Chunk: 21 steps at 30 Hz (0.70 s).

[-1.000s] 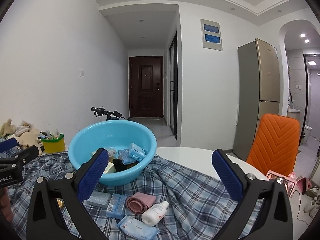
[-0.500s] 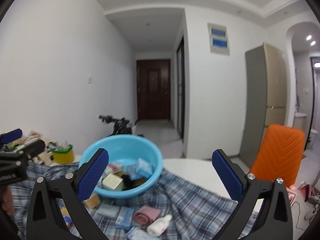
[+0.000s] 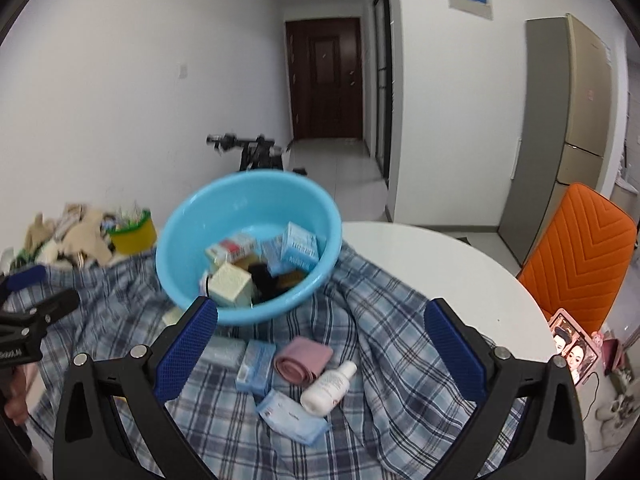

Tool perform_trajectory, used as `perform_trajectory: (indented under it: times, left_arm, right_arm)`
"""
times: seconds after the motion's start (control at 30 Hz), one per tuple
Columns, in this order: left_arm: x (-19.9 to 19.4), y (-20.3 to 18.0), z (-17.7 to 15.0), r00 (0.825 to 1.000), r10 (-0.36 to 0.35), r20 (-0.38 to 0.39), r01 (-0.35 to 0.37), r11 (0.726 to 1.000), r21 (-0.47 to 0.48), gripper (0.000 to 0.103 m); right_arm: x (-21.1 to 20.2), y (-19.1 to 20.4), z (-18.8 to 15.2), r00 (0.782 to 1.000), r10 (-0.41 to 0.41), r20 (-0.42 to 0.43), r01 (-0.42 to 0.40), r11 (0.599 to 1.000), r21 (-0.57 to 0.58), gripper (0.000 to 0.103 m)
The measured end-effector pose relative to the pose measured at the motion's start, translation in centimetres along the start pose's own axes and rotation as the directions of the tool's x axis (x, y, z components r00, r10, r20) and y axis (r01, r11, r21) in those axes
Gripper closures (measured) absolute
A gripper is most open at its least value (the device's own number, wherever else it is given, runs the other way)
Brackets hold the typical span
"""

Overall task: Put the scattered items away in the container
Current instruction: 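Move both tools toward the items on the plaid shirt, then grasp the cream soap bar with the left gripper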

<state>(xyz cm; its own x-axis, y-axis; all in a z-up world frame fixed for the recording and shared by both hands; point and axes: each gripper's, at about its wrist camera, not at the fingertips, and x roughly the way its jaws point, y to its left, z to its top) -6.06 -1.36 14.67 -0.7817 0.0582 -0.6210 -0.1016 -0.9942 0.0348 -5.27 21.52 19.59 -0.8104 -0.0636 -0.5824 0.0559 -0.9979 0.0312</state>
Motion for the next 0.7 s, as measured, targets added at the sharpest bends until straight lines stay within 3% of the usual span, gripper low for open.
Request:
perform_trajectory:
  times: [0.23, 0.43, 0.6, 0.7]
  left_arm:
    - [2.4, 1.1, -1.6, 0.991, -0.100, -0.086, 0.096, 0.994, -0.059, 0.000]
    - [4.5, 1.4, -3.0, 0.991, -0.034, -0.129, 0.030, 0.999, -0.032, 0.000]
    - [6.3, 1.7, -5.6, 0.981, -0.059, -0.184, 0.049, 0.997, -0.060, 0.000]
    - [7.5, 1.6, -7.3, 0.976, -0.038, -0.214, 0.028, 0.998, -0.052, 0.000]
  right_arm:
    - [1.7, 1.2, -1.5, 0.997, 0.030, -0.067, -0.032, 0.999, -0.024, 0.000]
    - [3.0, 2.3, -2.8, 0.996, 0.010, -0.086, -0.016, 0.997, -0.075, 0.000]
    - [5.1, 2.3, -4.7, 0.987, 0.037, -0.157, -0.047, 0.997, -0.058, 0.000]
    - [6.6, 2.0, -6.2, 0.977, 0.049, -0.207, -0.057, 0.998, -0.032, 0.000]
